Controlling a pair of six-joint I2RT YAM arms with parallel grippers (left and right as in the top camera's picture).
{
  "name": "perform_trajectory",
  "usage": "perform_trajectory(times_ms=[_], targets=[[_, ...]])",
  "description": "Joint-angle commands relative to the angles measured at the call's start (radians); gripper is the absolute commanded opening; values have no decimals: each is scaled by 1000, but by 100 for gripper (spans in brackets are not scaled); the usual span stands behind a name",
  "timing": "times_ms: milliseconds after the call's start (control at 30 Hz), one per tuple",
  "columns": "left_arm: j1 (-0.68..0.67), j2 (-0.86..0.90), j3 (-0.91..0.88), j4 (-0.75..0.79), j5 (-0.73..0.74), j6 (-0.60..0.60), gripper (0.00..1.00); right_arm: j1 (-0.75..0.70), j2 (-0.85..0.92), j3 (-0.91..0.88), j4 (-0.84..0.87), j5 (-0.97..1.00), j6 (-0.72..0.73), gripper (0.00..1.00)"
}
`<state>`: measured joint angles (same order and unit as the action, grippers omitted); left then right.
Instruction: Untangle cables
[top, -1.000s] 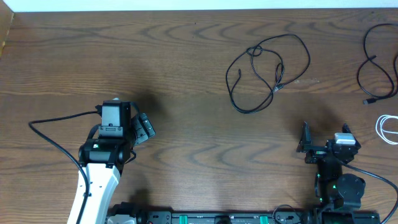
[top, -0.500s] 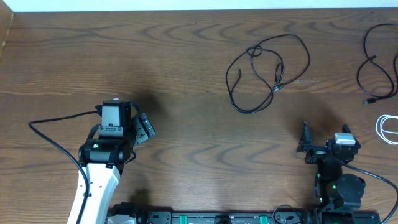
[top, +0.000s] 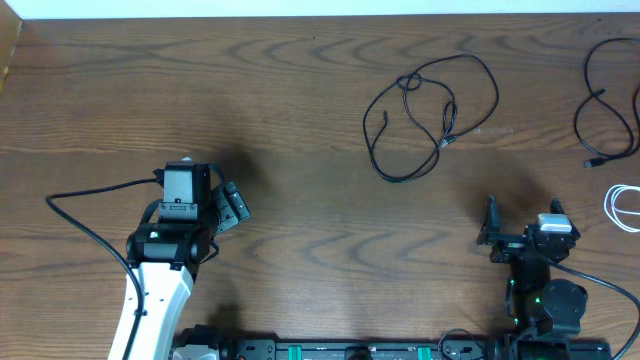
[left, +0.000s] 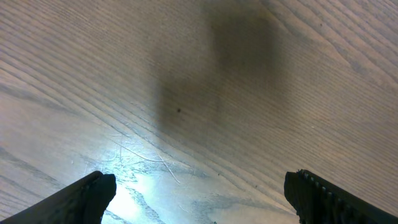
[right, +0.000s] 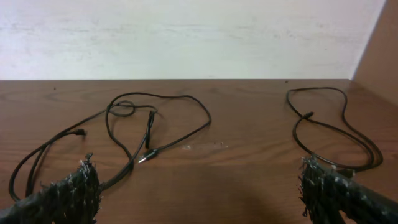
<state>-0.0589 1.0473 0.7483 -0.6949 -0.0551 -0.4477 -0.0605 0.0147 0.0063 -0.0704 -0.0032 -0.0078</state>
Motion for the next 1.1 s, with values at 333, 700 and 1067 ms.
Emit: perform_trajectory(times_ms=[333,700,1067], targets=[[5,-1,-2,-1,-10,5,94,8,-10,-1,-5,1,11,99],[5,-156,-77,0,-9,5,94,8,-10,-1,-5,1,11,99],[6,-584,-347,157,49,-10,94,8,-10,-1,-5,1,11,99]])
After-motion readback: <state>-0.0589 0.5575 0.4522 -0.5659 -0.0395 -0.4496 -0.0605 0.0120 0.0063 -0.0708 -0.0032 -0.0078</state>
